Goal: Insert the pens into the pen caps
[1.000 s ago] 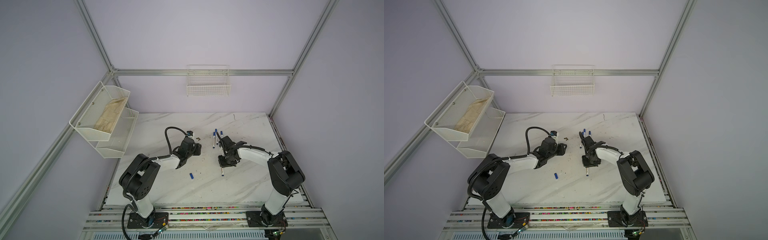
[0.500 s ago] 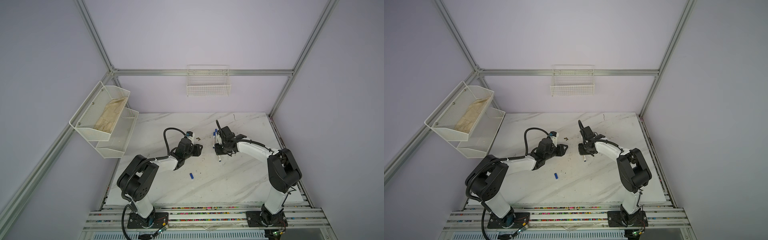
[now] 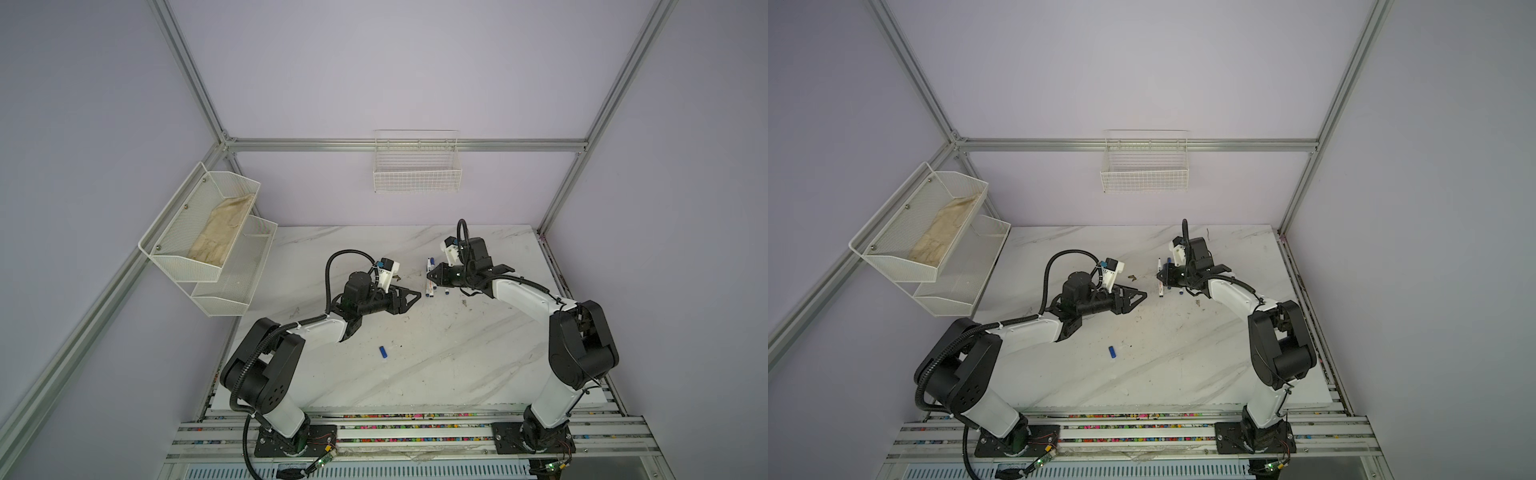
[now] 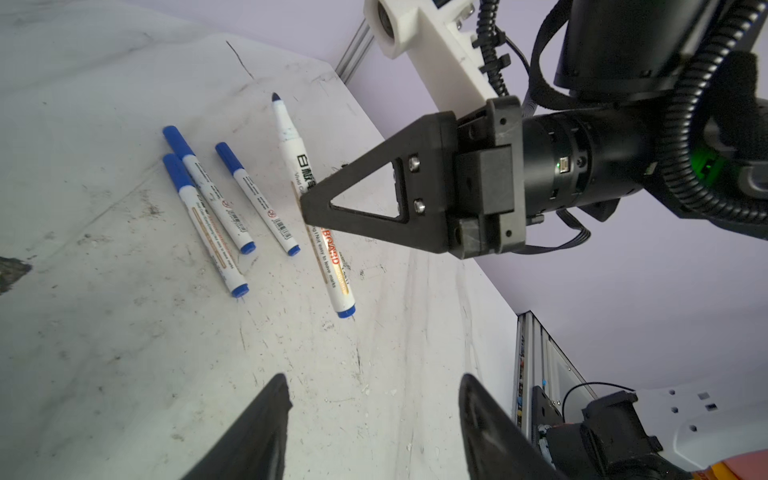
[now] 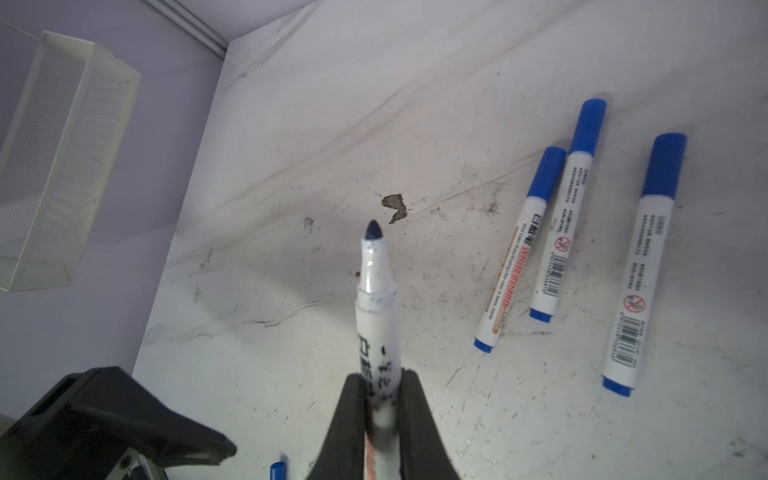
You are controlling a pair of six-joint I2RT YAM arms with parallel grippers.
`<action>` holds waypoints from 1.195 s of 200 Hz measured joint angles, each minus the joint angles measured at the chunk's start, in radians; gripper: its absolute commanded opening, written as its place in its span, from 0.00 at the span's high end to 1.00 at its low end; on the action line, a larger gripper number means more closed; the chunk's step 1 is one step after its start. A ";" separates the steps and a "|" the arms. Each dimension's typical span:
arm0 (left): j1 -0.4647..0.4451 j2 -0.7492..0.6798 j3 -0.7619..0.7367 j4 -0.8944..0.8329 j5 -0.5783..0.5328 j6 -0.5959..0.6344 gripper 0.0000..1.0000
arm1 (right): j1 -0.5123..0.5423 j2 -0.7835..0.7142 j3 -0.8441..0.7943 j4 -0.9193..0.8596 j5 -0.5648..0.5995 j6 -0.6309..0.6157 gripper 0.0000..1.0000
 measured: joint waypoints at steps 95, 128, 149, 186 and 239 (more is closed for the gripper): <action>-0.033 0.151 0.163 0.043 0.032 -0.010 0.48 | 0.000 -0.058 -0.018 0.029 -0.129 -0.002 1.00; -0.035 0.176 0.193 0.055 0.035 -0.010 0.58 | 0.000 -0.058 -0.018 0.032 -0.149 -0.002 1.00; -0.039 0.192 0.194 0.056 0.035 -0.012 0.63 | 0.000 -0.058 -0.018 0.034 -0.154 -0.002 1.00; -0.041 0.211 0.194 0.061 0.025 -0.034 0.89 | 0.000 -0.058 -0.018 0.035 -0.166 -0.007 1.00; -0.042 0.206 0.186 0.076 -0.068 -0.080 1.00 | 0.021 -0.063 0.006 0.002 -0.108 -0.061 0.79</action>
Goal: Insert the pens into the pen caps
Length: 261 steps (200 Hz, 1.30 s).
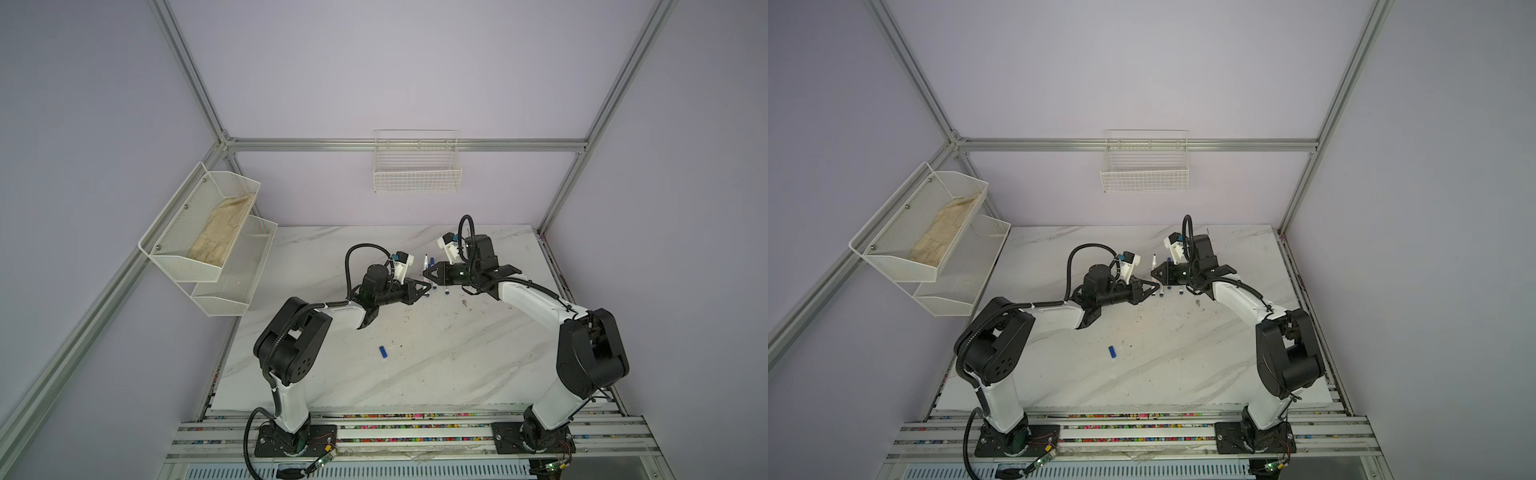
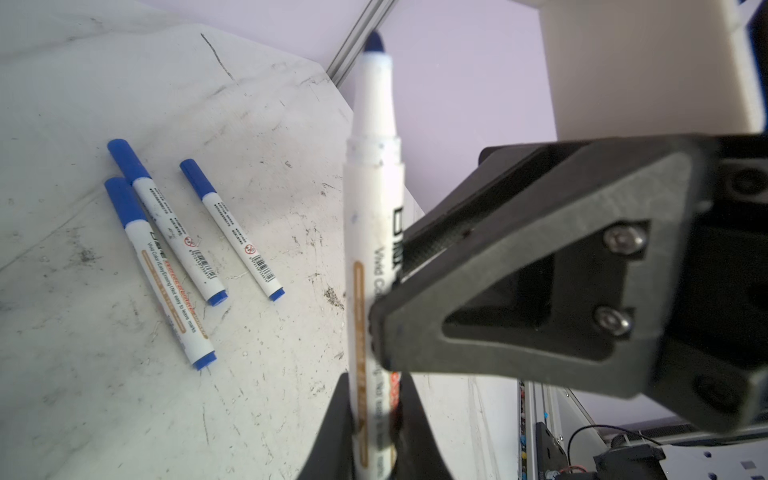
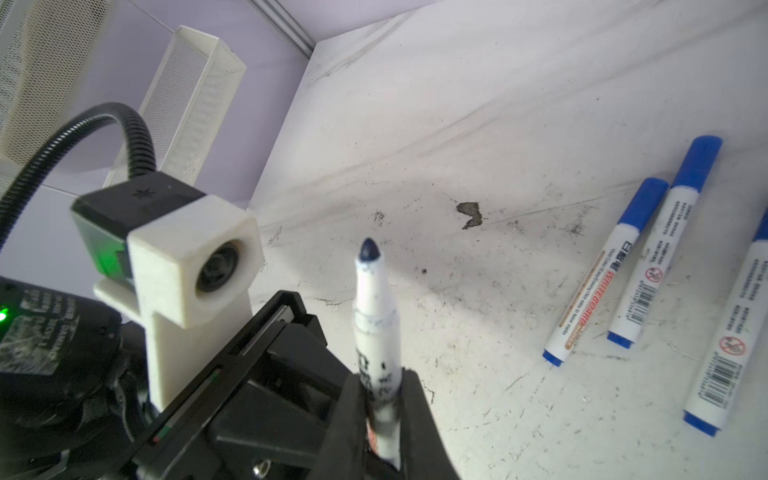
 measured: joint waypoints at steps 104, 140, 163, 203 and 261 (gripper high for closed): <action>0.108 -0.396 -0.137 -0.471 -0.936 -0.026 1.00 | 0.507 0.284 0.161 -0.470 0.428 -0.374 0.50; 0.112 -0.414 -0.145 -0.575 -1.009 -0.027 1.00 | 0.536 0.301 0.232 -0.501 0.439 -0.441 0.38; 0.115 -0.438 -0.146 -0.621 -1.025 -0.034 1.00 | 0.547 0.323 0.279 -0.515 0.438 -0.460 0.38; 0.117 -0.475 -0.146 -0.683 -1.054 -0.035 1.00 | 0.578 0.445 0.372 -0.546 0.438 -0.472 0.39; 0.134 -0.520 -0.185 -0.745 -1.092 -0.035 1.00 | 0.629 0.482 0.390 -0.574 0.557 -0.462 0.50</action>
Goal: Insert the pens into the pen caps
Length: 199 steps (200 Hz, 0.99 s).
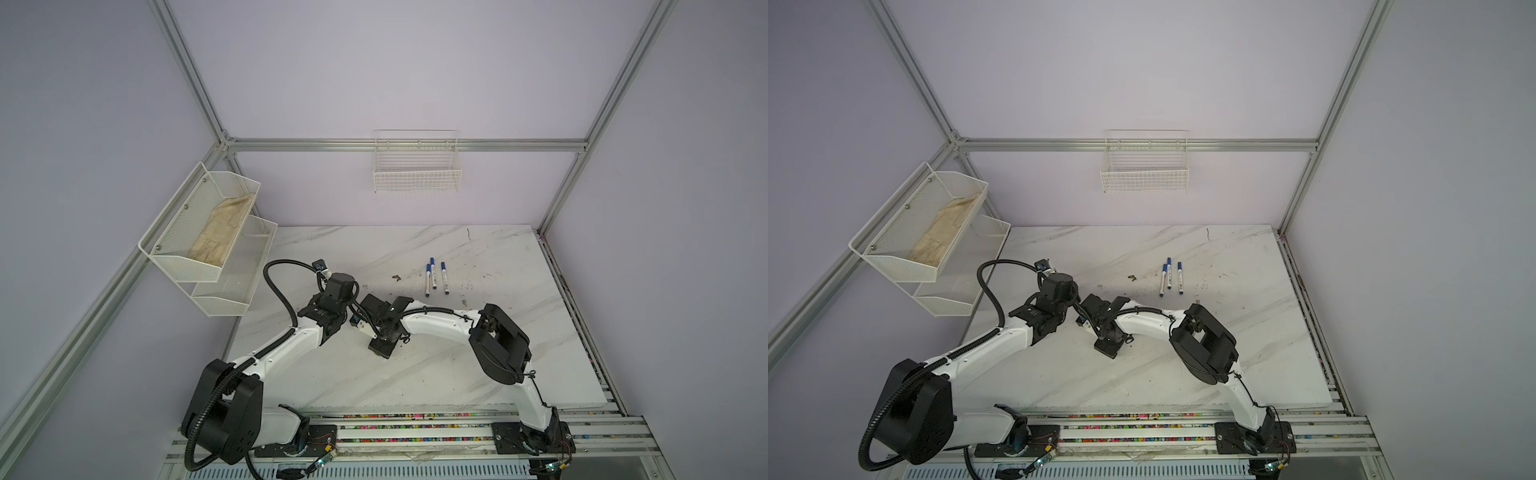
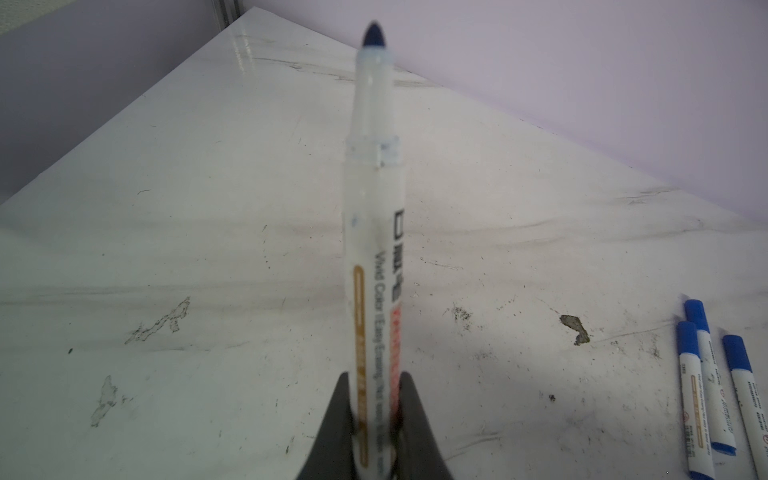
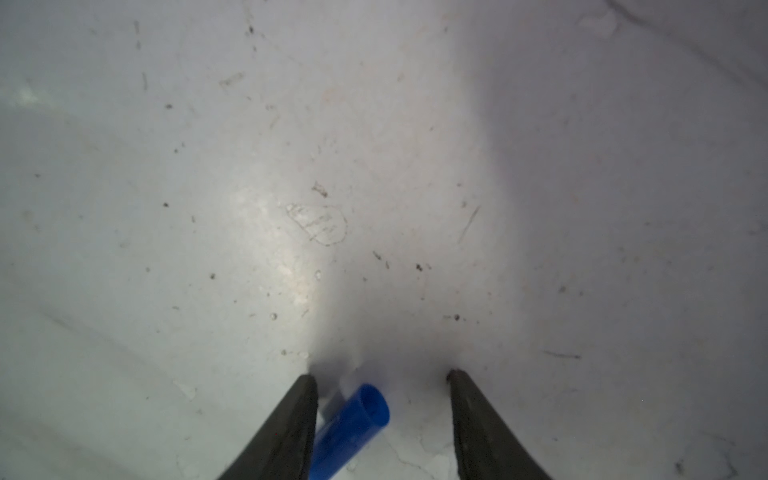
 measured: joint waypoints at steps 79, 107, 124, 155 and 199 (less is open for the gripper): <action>-0.004 -0.003 -0.003 0.016 0.011 0.000 1.00 | 0.020 -0.067 -0.105 0.019 0.091 0.058 0.83; -0.005 0.018 -0.003 0.029 0.019 -0.001 1.00 | 0.017 -0.084 -0.133 0.039 0.124 0.066 0.96; -0.005 0.031 -0.003 0.033 0.028 -0.001 1.00 | 0.006 -0.090 -0.143 0.047 0.171 0.064 0.98; 0.001 0.043 -0.003 0.045 0.043 -0.013 1.00 | -0.064 -0.087 -0.146 0.060 0.284 0.041 0.98; 0.050 0.045 -0.003 0.057 0.084 -0.031 1.00 | -0.213 -0.085 -0.164 0.111 0.372 -0.034 0.97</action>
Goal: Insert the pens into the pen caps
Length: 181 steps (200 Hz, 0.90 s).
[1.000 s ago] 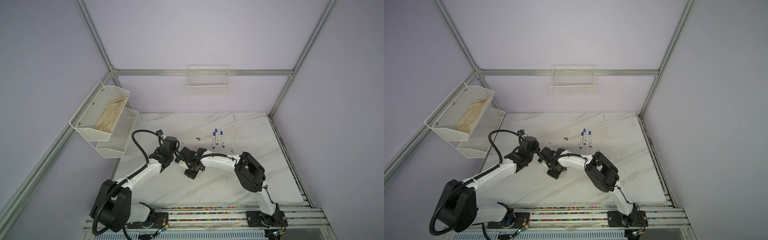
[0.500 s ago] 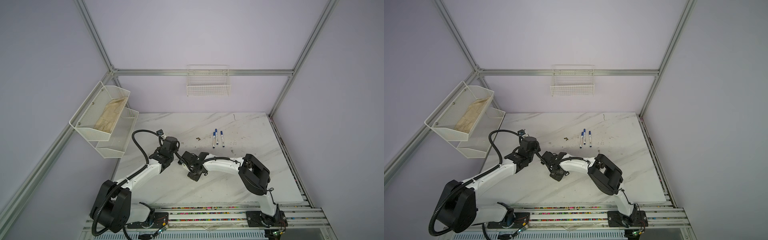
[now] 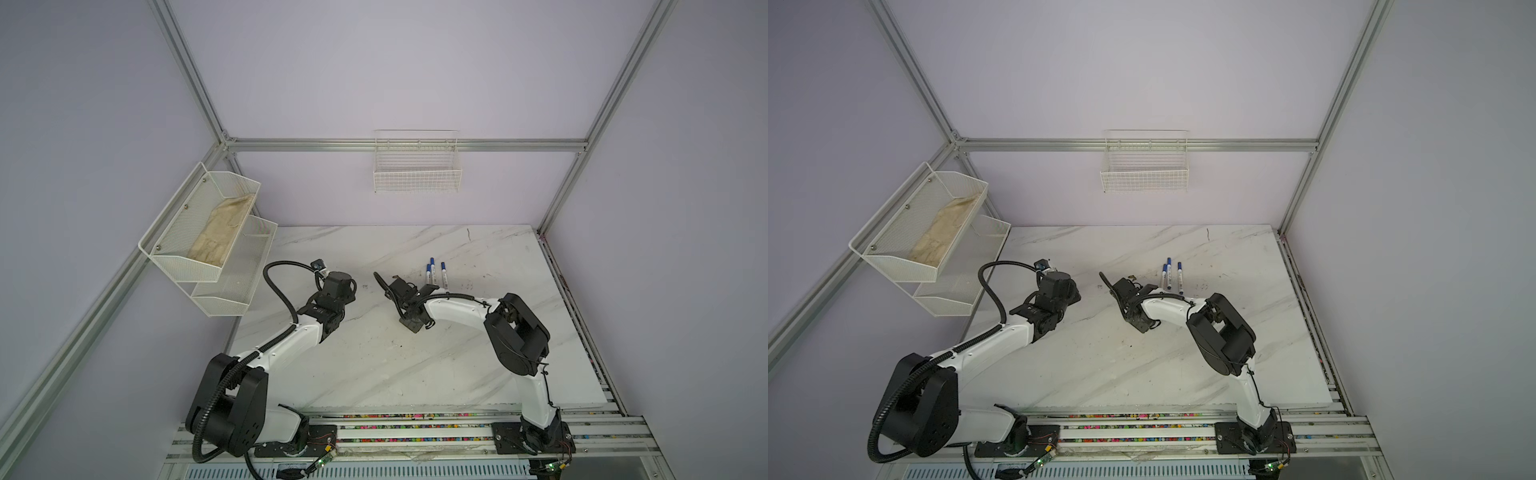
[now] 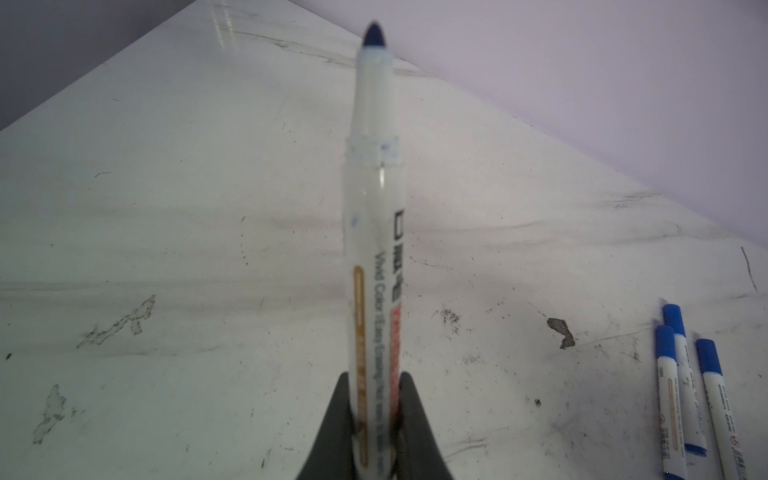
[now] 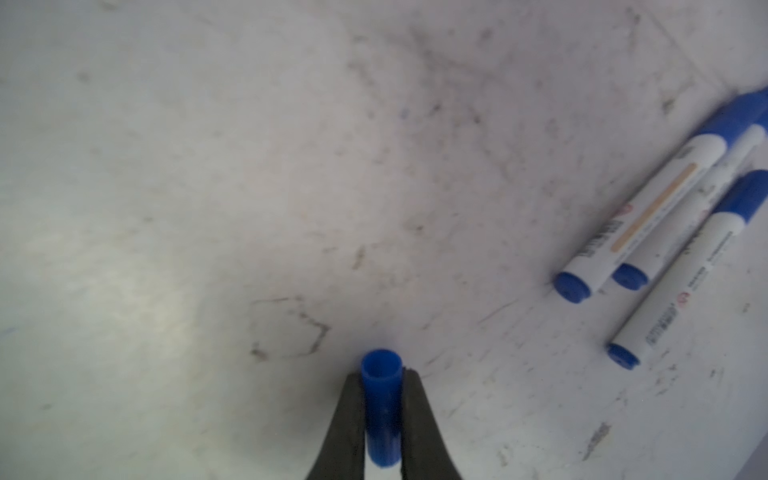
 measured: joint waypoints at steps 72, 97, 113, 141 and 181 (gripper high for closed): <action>0.007 0.030 0.000 -0.002 0.027 -0.005 1.00 | -0.005 -0.025 -0.040 0.084 -0.067 0.016 0.67; 0.007 0.048 0.003 -0.001 0.039 -0.005 1.00 | -0.005 -0.059 -0.085 0.109 -0.117 0.051 0.61; 0.007 0.072 0.003 -0.003 0.051 -0.005 1.00 | -0.006 -0.080 -0.112 0.118 -0.150 0.081 0.60; 0.007 0.095 0.003 -0.007 0.068 -0.005 1.00 | -0.018 -0.115 -0.161 0.132 -0.207 0.121 0.60; 0.007 0.099 0.003 -0.007 0.080 -0.005 1.00 | -0.061 -0.150 -0.209 0.141 -0.259 0.180 0.61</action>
